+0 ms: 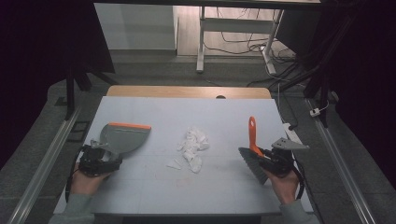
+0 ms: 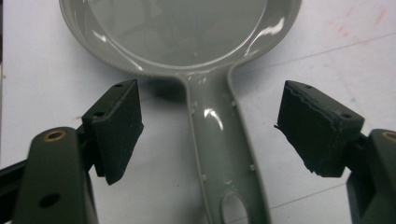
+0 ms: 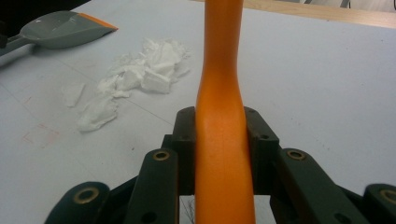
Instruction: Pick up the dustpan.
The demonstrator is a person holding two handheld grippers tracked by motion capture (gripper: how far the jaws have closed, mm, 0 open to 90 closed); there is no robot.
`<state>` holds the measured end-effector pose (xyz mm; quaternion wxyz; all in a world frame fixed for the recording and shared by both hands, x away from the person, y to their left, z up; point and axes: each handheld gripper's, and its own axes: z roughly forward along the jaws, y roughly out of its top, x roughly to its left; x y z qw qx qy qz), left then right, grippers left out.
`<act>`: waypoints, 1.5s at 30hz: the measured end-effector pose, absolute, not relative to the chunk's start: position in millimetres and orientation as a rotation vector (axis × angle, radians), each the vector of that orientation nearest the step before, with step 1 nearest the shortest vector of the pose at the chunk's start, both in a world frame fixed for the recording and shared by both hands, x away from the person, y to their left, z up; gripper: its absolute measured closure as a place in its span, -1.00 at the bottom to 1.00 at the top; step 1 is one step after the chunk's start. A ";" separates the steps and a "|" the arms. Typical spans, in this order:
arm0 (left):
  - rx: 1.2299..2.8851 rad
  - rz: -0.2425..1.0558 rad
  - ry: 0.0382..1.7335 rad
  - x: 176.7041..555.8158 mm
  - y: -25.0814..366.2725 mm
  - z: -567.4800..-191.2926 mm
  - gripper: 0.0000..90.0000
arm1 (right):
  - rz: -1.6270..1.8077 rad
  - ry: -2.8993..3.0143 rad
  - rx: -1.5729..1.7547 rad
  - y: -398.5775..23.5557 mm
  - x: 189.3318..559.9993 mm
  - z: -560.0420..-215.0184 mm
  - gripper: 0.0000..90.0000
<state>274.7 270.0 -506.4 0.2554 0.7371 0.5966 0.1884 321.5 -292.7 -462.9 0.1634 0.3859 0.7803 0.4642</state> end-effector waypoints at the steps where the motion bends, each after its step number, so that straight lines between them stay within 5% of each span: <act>1: 2.008 0.514 1.626 275.1 270.1 -508.0 -0.49 | 1.323 2.224 1.101 -292.8 321.6 -462.9 0.56; 24: 2.017 0.445 1.708 296.0 271.5 -526.4 -0.08 | 1.314 2.230 1.101 -290.1 322.4 -464.7 0.56; 31: 1.998 0.447 1.708 297.9 277.5 -528.9 0.34 | 1.314 2.233 1.104 -290.2 322.9 -465.6 0.56; 45: 1.965 0.456 1.653 293.4 285.8 -524.3 0.37 | 1.309 2.229 1.104 -290.9 322.5 -465.5 0.56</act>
